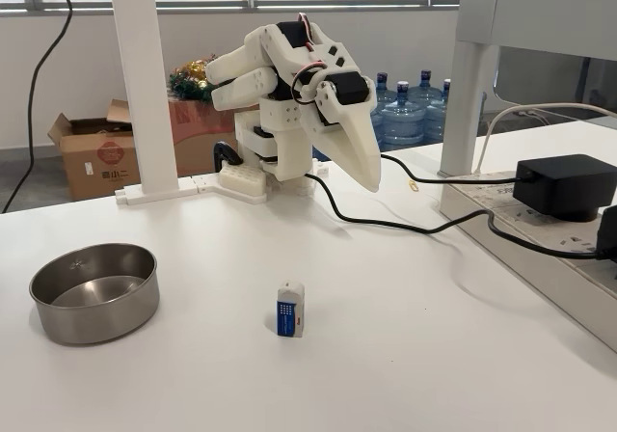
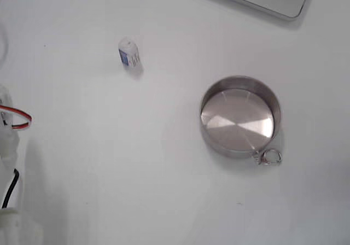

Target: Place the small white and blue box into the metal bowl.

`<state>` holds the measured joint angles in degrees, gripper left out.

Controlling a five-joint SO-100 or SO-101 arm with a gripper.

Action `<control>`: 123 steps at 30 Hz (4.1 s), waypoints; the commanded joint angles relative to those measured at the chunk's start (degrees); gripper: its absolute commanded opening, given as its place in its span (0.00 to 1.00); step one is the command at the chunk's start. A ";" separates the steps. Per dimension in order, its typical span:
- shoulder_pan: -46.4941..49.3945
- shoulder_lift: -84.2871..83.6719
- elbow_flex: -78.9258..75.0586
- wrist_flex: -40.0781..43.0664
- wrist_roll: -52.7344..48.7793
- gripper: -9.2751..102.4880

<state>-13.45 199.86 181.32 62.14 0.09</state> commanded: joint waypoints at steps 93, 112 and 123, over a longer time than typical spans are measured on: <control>20.21 -51.50 2.64 -80.24 34.10 0.05; 25.93 -71.89 2.55 -80.42 95.45 0.05; 26.54 -71.89 2.55 -80.33 95.45 0.05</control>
<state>12.57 128.14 181.05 -17.31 95.01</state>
